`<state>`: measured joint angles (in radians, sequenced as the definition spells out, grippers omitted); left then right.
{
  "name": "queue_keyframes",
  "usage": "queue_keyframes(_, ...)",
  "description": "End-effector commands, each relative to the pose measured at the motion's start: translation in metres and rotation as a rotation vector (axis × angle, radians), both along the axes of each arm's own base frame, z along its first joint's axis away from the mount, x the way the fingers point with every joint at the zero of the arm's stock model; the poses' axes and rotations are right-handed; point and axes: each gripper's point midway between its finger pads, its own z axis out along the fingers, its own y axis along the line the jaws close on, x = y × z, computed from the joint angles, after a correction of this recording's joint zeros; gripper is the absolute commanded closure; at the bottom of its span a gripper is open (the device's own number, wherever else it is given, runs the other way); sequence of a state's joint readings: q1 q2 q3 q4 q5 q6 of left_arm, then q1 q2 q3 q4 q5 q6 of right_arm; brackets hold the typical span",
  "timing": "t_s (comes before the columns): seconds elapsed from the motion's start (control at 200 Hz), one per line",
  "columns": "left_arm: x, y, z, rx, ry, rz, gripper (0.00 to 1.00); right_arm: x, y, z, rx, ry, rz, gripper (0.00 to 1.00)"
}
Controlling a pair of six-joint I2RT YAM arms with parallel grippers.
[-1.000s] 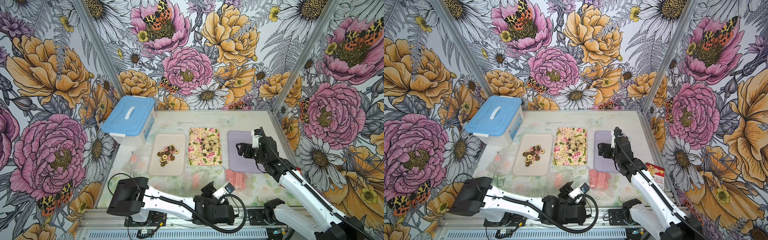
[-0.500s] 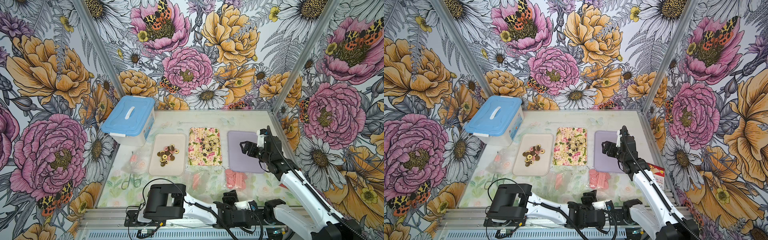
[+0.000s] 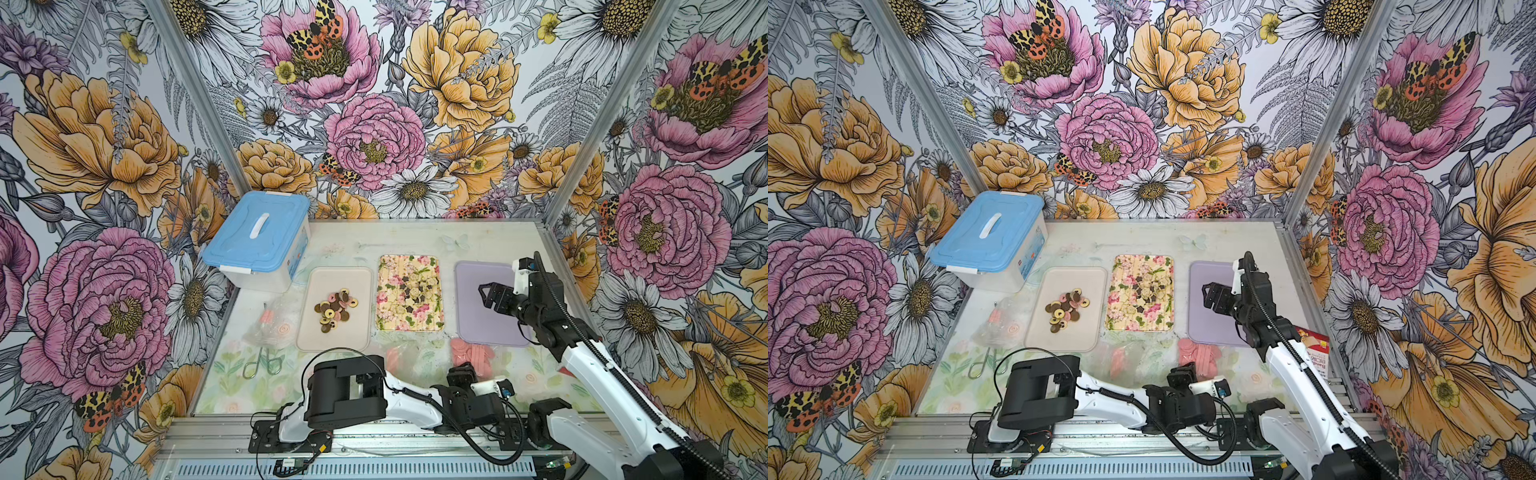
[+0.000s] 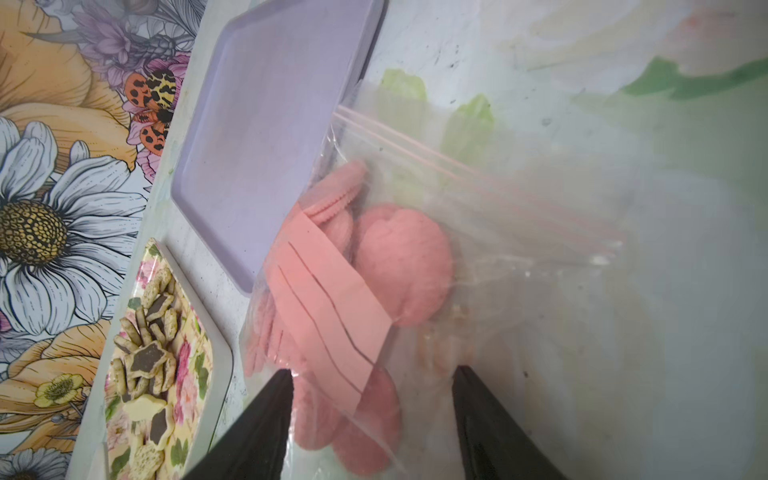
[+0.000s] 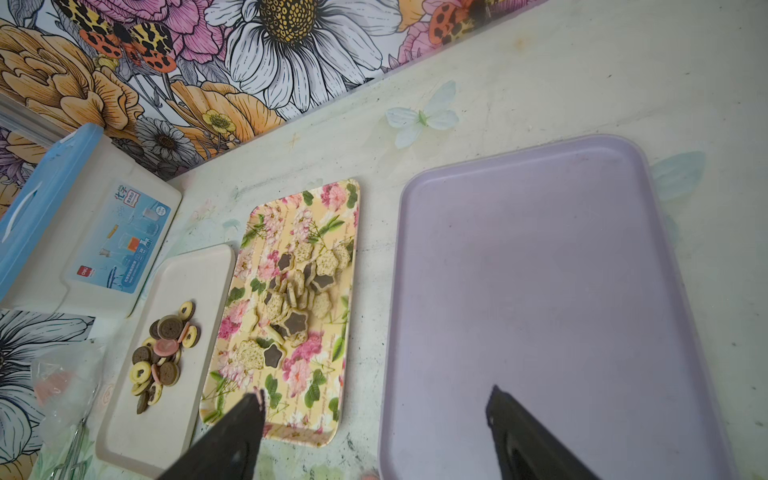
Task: Pour cookies out of the ziploc bag
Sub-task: Pick up the ziploc bag from the center of the board.
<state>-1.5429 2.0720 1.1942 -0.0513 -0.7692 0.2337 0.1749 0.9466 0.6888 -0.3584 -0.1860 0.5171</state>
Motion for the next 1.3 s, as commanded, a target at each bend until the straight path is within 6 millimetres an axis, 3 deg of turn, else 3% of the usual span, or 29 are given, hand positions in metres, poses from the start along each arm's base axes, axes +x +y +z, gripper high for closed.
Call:
queue_keyframes(0.0,0.008,-0.004,0.002,0.001,-0.035,0.014,0.48,0.001,0.000,0.008,0.025,-0.029,-0.003,0.12)
queue_keyframes(0.16,0.011,0.000,0.005,-0.007,-0.047,0.035,0.79,0.001,0.001,0.010,0.028,-0.033,0.002,0.12)
queue_keyframes(0.34,0.012,0.006,0.013,-0.047,-0.040,0.044,0.99,0.001,0.000,0.009,0.025,-0.033,-0.002,0.12)
queue_keyframes(0.58,0.023,0.030,0.041,-0.159,0.034,0.098,1.00,-0.001,0.003,0.013,0.041,-0.044,0.010,0.12)
queue_keyframes(0.831,0.056,0.076,0.085,-0.359,0.253,0.243,1.00,-0.011,0.018,0.029,0.112,-0.072,0.086,0.12)
queue_keyframes(0.896,0.073,0.092,0.099,-0.421,0.273,0.307,1.00,-0.012,0.022,0.031,0.129,-0.075,0.101,0.12)
queue_keyframes(1.076,0.102,0.127,0.140,-0.615,0.322,0.424,1.00,-0.019,0.045,0.041,0.197,-0.105,0.212,0.15)
queue_keyframes(1.196,0.119,0.151,0.156,-0.668,0.304,0.493,1.00,-0.022,0.056,0.045,0.176,-0.131,0.253,0.16)
queue_keyframes(1.296,0.134,0.175,0.166,-0.723,0.254,0.573,1.00,-0.025,0.072,0.046,0.255,-0.115,0.309,0.16)
